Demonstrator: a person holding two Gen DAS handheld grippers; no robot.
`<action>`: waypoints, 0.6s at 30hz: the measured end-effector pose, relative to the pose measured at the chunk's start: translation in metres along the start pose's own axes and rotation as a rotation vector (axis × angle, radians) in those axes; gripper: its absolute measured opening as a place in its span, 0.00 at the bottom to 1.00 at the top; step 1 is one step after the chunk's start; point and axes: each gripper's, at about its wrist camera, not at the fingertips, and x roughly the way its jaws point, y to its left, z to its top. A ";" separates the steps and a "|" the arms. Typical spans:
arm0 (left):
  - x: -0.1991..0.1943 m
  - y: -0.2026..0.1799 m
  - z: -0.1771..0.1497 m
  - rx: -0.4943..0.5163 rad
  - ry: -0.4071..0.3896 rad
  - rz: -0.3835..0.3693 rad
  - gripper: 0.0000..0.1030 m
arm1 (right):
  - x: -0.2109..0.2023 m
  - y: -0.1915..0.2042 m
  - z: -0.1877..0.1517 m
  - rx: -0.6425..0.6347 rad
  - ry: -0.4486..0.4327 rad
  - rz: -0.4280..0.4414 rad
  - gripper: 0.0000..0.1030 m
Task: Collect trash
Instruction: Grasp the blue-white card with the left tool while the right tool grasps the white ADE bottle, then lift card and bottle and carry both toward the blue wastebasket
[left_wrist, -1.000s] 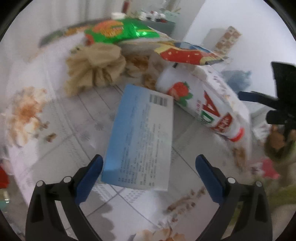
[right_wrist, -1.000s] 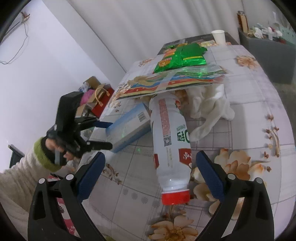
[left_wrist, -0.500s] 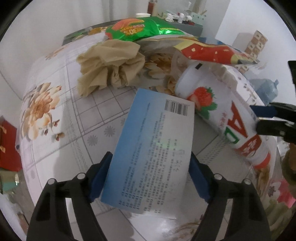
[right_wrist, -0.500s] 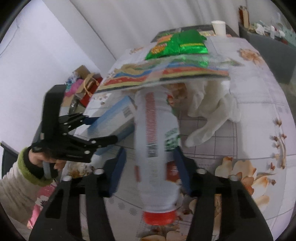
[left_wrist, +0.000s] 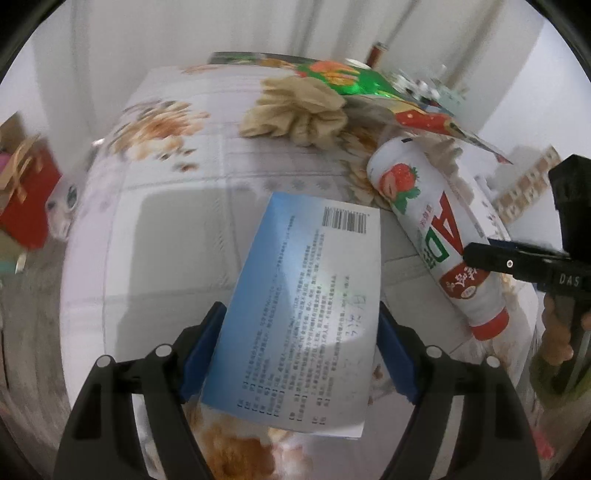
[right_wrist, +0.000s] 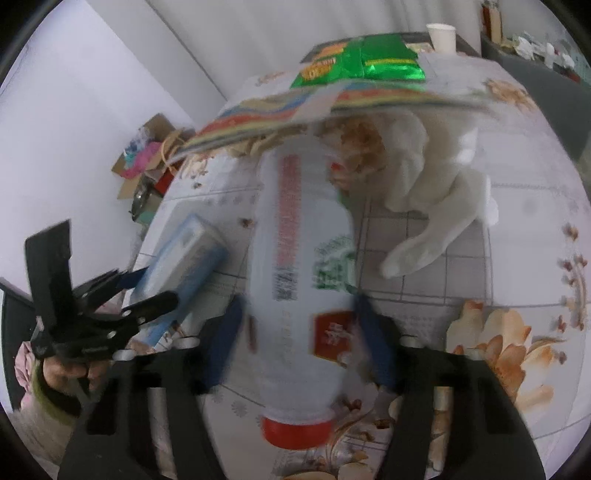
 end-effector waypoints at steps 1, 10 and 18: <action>-0.003 0.001 -0.004 -0.013 -0.005 0.008 0.75 | -0.001 0.000 -0.001 0.005 -0.002 -0.008 0.52; -0.024 -0.009 -0.045 -0.078 -0.006 0.028 0.75 | -0.032 0.000 -0.051 -0.017 0.016 -0.034 0.52; -0.019 -0.024 -0.053 -0.082 0.000 0.028 0.83 | -0.035 -0.005 -0.068 0.038 0.020 -0.026 0.54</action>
